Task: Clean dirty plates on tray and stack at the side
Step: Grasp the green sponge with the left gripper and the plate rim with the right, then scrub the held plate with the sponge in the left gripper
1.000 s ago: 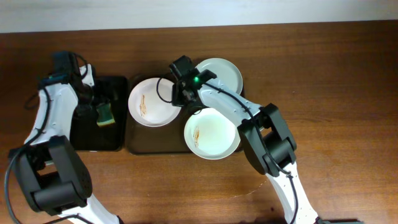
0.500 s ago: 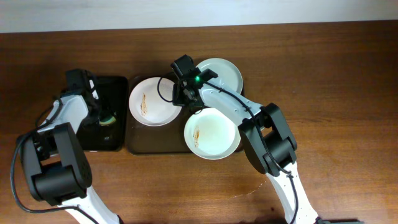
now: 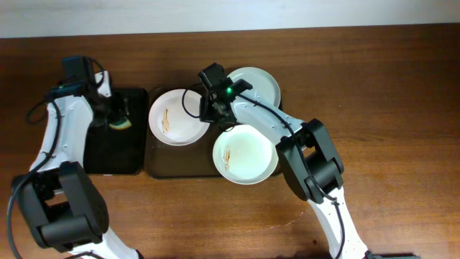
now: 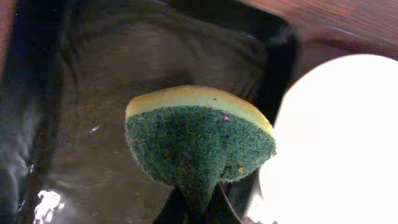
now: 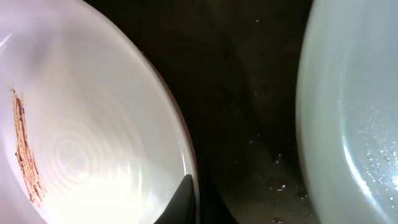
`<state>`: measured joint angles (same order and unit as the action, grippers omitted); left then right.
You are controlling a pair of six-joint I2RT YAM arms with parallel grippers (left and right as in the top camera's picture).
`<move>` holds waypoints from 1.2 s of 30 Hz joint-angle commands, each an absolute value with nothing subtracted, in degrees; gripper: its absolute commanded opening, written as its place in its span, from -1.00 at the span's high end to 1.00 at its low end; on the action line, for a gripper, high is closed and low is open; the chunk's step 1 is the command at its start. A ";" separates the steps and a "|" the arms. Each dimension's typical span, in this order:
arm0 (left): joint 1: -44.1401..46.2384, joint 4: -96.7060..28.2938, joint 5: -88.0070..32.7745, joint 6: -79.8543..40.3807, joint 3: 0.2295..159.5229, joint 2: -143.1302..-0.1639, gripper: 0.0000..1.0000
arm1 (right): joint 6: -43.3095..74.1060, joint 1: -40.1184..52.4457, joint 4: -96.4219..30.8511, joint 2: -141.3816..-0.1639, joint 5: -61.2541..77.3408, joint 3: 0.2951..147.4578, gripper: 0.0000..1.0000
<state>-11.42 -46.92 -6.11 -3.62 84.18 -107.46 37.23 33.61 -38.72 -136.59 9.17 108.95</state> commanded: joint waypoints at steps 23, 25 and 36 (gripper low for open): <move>2.94 -46.41 -18.17 0.23 84.47 -124.92 0.98 | 36.71 31.68 -39.57 -136.97 11.42 109.84 0.91; 2.94 -37.87 -9.67 -2.33 84.47 -124.95 0.97 | 36.71 31.68 -39.53 -136.97 11.42 109.84 0.91; 3.11 -44.29 -8.80 -1.87 84.47 -125.03 0.98 | 36.71 31.38 -39.38 -136.97 11.42 109.84 0.91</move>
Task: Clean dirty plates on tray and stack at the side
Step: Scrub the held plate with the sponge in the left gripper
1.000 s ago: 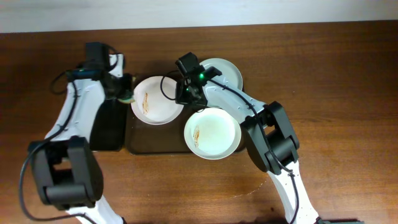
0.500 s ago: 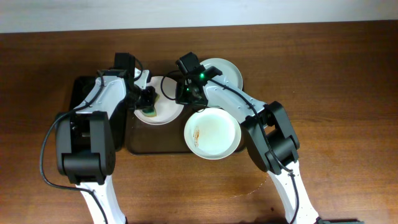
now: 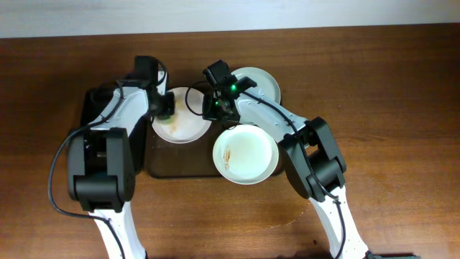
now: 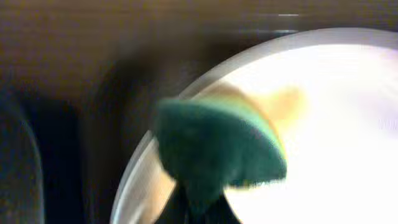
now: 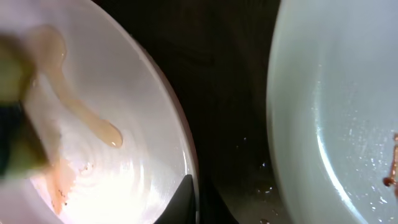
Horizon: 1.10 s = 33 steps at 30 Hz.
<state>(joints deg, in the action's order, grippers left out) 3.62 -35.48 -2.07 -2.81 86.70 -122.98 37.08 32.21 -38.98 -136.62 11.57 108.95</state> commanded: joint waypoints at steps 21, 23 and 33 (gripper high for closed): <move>3.31 -46.87 -6.94 -0.80 84.47 -126.65 0.97 | 36.71 31.38 -39.18 -136.99 11.44 109.84 0.92; 3.55 -49.58 -22.52 0.60 84.47 -126.65 0.98 | 36.71 31.35 -39.16 -136.99 11.44 109.84 0.91; 3.42 -26.26 -12.14 -2.42 85.89 -126.61 0.98 | 36.71 31.35 -39.18 -136.99 11.44 109.84 0.91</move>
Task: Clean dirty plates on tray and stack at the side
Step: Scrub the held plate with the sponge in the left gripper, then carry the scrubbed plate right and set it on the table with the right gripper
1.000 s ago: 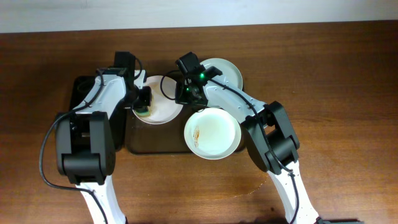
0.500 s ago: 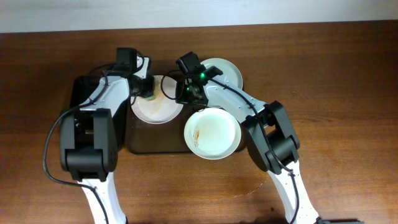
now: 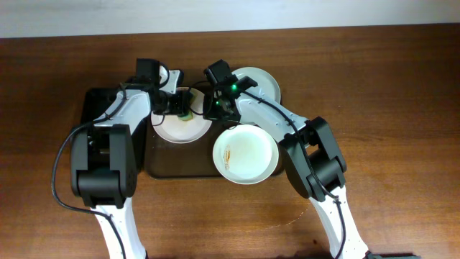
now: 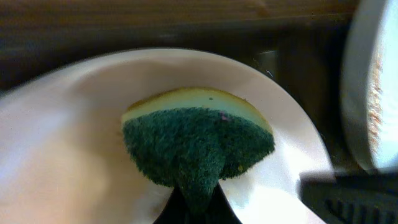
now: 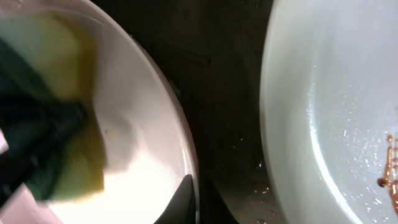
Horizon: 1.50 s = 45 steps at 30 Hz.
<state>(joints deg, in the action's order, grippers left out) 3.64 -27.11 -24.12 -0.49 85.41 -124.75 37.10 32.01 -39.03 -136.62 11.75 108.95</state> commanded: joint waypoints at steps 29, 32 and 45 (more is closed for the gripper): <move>-13.67 -59.99 -5.52 -5.43 109.54 -121.34 0.97 | 10.50 52.07 -46.89 -123.52 -64.60 113.49 0.92; -13.67 -60.03 -5.52 -5.41 109.54 -121.34 0.98 | 10.48 54.48 -45.82 -123.52 -72.60 113.49 0.91; -13.67 -60.25 -5.74 -5.41 109.54 -121.34 0.98 | 10.50 55.79 -45.67 -123.52 -64.82 113.49 0.92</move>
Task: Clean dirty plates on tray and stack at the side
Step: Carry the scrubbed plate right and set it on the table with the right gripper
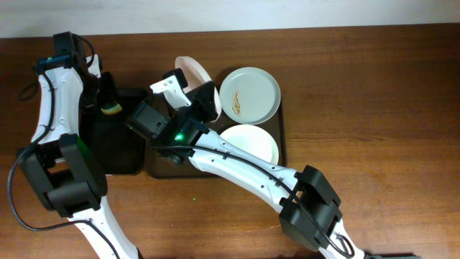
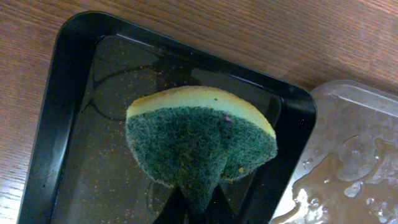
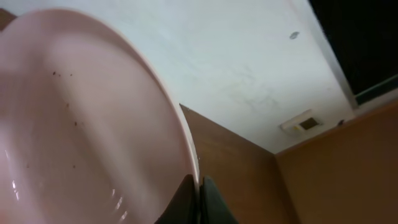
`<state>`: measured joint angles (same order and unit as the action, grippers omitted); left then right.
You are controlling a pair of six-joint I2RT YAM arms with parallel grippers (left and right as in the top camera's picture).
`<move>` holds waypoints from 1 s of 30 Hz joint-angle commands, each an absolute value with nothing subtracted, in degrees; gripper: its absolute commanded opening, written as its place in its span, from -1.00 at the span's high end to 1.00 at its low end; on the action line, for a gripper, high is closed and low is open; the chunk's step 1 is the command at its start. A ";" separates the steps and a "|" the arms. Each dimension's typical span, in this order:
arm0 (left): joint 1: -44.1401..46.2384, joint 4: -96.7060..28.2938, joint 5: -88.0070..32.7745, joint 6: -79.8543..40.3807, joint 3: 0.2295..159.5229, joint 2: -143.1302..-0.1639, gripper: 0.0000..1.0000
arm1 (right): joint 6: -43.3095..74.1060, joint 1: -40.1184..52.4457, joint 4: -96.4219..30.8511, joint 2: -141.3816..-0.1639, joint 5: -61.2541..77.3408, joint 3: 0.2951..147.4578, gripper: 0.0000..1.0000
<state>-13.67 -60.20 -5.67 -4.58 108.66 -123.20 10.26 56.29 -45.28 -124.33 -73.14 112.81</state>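
My right gripper (image 3: 198,186) is shut on the rim of a pinkish-white plate (image 3: 81,124) and holds it raised and tilted on edge, with wall and ceiling behind it. A few dark specks show on its face. From overhead this plate (image 1: 192,69) stands over the back left of the brown tray (image 1: 162,167). My left gripper (image 2: 198,208) is shut on a green and yellow sponge (image 2: 199,140) above the black tray (image 2: 68,124). A pale green plate (image 1: 249,94) with a brown streak lies at the tray's back right. Another pale plate (image 1: 259,140) lies in front, partly under my right arm.
In the overhead view the black tray (image 1: 115,155) sits left of the brown tray, which is wet. My right arm (image 1: 237,169) crosses the brown tray's front from the lower right. Bare wooden table (image 1: 374,108) lies to the right.
The sponge has left the plate and is now held over the black tray at the left. The plate, flat on the brown tray before, is now lifted and tilted in my right gripper.
First the sponge hung over the black tray while my right gripper pinched the rim of a brown-streaked plate. Then the sponge was on that plate, the streak smeared. Later the streak was gone under the sponge. Now the plate is raised and the sponge is back left.
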 commanded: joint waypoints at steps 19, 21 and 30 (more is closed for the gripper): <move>-13.67 -60.18 -5.74 -5.39 109.54 -121.34 0.98 | 15.27 -8.64 -65.63 -117.91 13.41 112.12 0.92; -13.67 -60.01 -5.74 -5.39 109.54 -121.34 0.97 | 15.27 -12.78 -65.80 -117.91 12.36 108.84 0.92; -13.67 -58.92 -5.74 -5.41 109.54 -121.34 0.97 | 15.94 -18.44 -53.19 -117.91 6.15 87.00 0.88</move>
<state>-13.67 -59.09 -5.72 -4.58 108.66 -123.20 15.07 -18.44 -56.31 -118.98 8.05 91.18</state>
